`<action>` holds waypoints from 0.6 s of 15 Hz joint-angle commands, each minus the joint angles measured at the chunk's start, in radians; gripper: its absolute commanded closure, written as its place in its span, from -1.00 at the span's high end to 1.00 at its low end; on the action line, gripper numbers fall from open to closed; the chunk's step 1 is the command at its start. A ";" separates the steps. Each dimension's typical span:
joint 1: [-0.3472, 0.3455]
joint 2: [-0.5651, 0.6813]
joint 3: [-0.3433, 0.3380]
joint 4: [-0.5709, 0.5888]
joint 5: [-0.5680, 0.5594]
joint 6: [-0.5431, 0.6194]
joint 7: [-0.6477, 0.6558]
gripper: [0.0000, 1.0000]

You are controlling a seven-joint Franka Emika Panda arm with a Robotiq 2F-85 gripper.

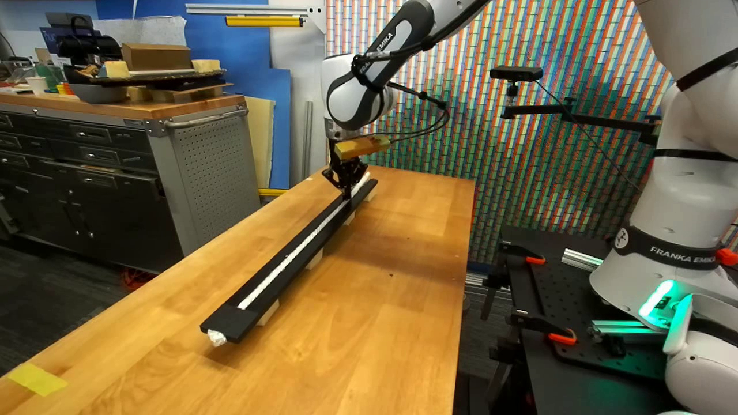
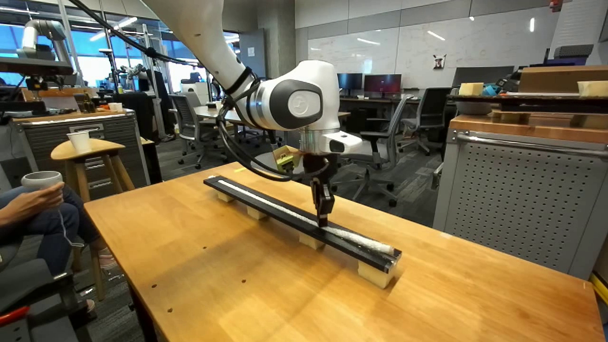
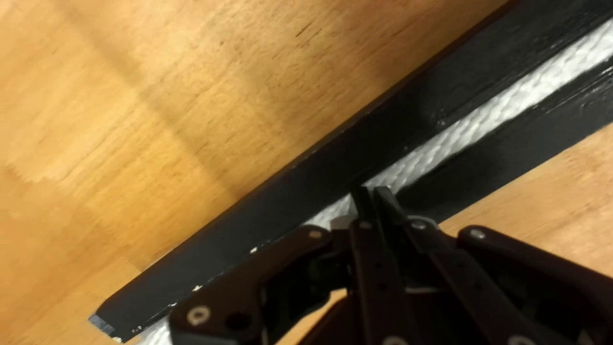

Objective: Put the rope in the groove then press down on the rope

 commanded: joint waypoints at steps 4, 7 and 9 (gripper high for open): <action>-0.037 0.007 -0.022 -0.028 0.042 0.051 -0.002 -0.81; -0.047 0.009 -0.024 -0.025 0.054 0.052 0.001 -0.83; -0.055 0.009 -0.024 -0.021 0.064 0.050 0.001 -0.82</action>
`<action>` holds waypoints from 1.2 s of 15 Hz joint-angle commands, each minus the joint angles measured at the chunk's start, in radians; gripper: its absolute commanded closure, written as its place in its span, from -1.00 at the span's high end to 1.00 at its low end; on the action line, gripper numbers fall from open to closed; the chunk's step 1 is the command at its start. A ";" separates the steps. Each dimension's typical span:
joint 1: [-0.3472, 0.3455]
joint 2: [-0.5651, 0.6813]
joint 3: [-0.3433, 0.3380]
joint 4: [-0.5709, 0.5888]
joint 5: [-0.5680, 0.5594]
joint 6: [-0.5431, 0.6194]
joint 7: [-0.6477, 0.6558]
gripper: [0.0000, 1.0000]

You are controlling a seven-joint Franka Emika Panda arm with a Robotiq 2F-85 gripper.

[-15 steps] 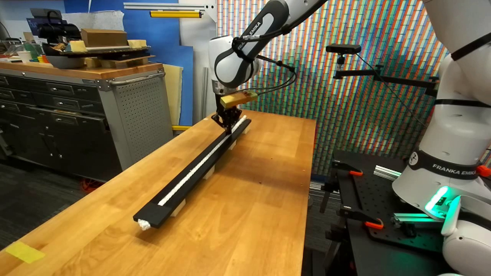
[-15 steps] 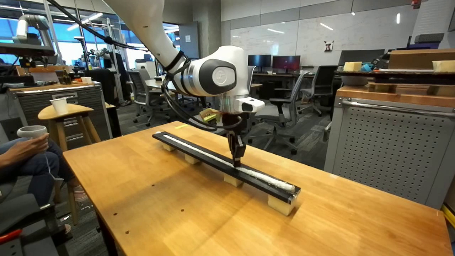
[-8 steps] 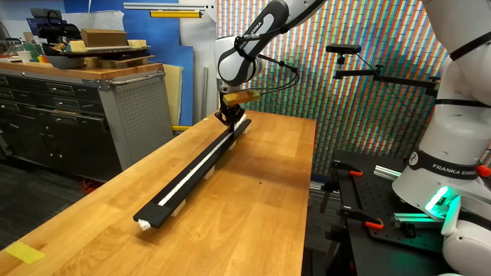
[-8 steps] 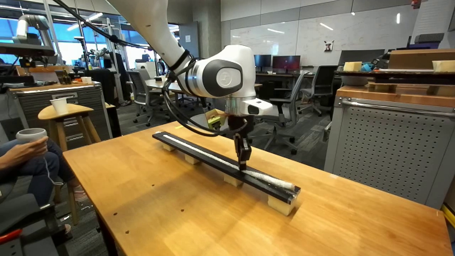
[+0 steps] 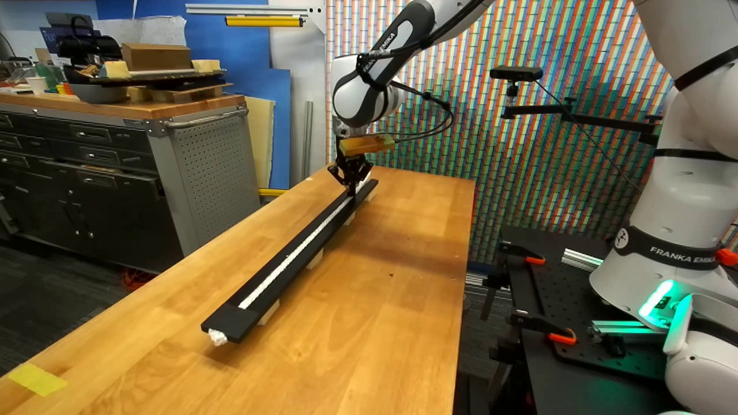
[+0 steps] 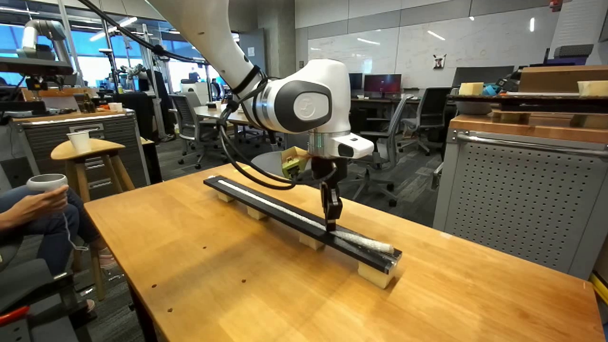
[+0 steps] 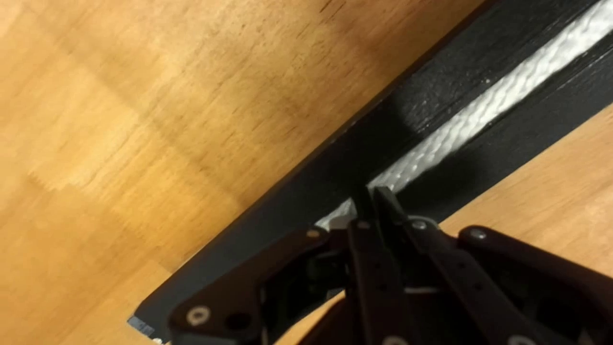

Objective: Put the rope in the groove then press down on the rope

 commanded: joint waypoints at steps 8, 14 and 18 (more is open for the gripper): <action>-0.048 0.010 -0.031 0.001 0.038 0.025 -0.002 -0.82; -0.056 0.006 -0.036 0.009 0.036 0.021 -0.003 -0.82; -0.036 -0.032 -0.037 -0.039 0.024 0.066 -0.004 -0.84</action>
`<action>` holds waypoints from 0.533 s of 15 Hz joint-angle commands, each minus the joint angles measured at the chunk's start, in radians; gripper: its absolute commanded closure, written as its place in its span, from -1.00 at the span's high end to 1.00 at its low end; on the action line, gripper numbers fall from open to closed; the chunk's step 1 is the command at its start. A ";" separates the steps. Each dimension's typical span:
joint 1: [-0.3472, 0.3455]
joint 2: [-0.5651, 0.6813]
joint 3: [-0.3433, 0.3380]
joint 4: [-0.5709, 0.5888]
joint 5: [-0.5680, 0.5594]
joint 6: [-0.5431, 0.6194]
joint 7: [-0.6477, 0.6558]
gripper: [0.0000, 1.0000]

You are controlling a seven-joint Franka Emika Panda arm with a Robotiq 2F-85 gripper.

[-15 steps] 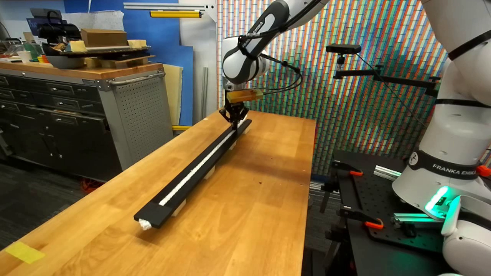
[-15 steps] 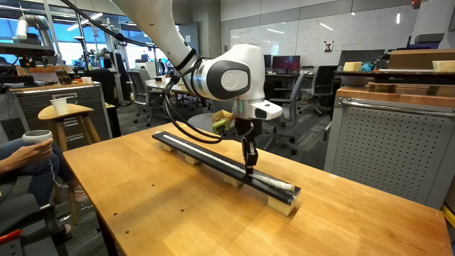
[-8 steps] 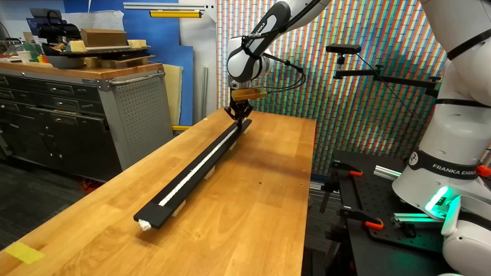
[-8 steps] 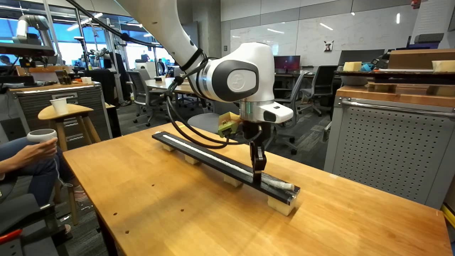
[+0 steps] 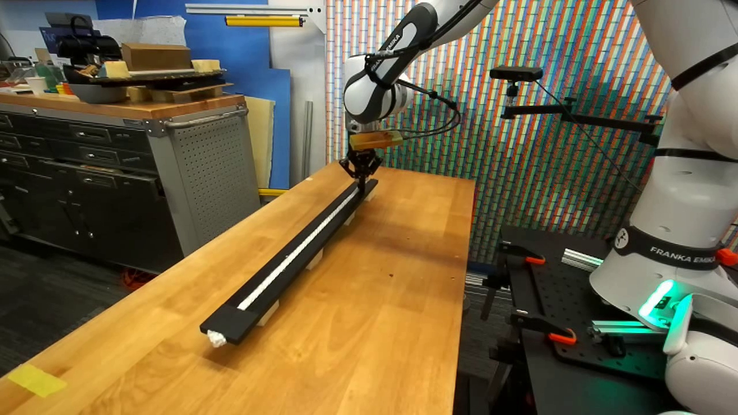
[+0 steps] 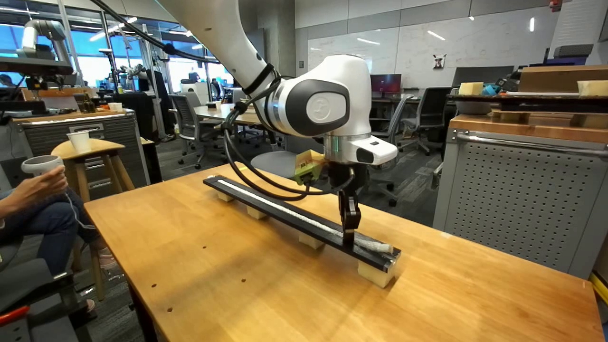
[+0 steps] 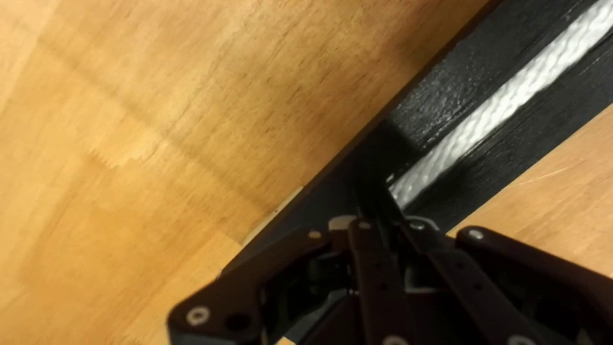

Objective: Put the rope in the groove then press down on the rope

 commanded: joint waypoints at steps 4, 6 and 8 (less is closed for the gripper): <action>0.040 -0.076 -0.019 -0.092 0.004 0.147 0.007 -0.82; 0.050 -0.085 -0.030 -0.104 -0.001 0.172 0.020 -0.83; 0.048 -0.086 -0.032 -0.106 0.006 0.184 0.024 -0.84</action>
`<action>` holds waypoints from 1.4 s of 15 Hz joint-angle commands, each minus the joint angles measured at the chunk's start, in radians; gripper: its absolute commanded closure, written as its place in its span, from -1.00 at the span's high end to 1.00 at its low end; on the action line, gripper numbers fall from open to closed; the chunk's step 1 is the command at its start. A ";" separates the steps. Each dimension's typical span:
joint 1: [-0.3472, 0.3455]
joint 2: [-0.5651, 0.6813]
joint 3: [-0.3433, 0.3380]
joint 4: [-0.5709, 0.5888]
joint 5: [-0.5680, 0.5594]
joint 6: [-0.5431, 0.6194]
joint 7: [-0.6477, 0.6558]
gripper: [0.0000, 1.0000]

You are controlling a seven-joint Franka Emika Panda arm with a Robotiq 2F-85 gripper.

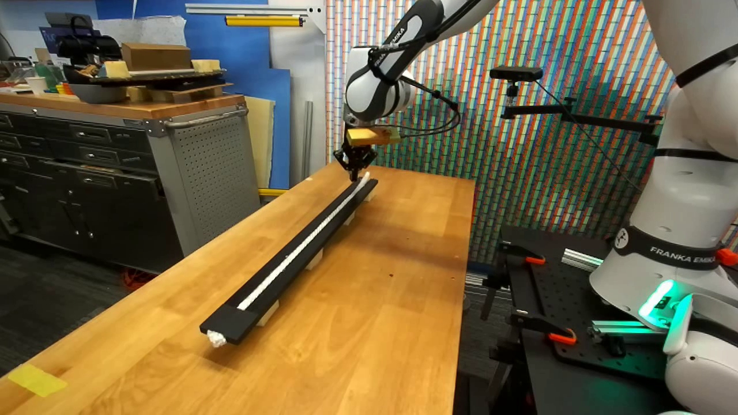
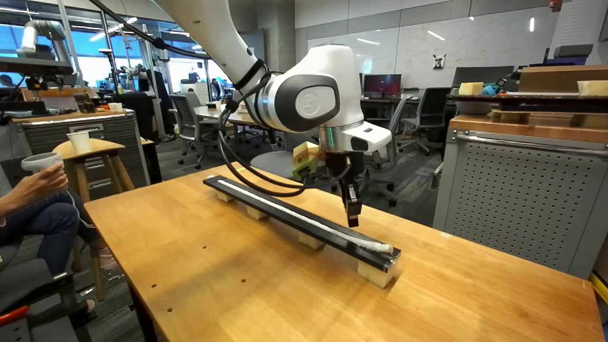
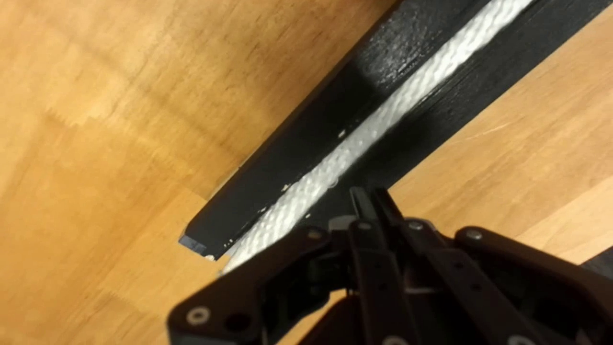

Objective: Put the rope in the groove then press down on the rope

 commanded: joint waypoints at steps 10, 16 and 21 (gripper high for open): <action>-0.008 0.044 -0.032 0.034 0.029 -0.003 0.044 -0.84; -0.032 0.112 -0.021 0.100 0.060 -0.041 0.039 -0.86; -0.035 0.124 -0.031 0.126 0.066 -0.076 0.060 -0.83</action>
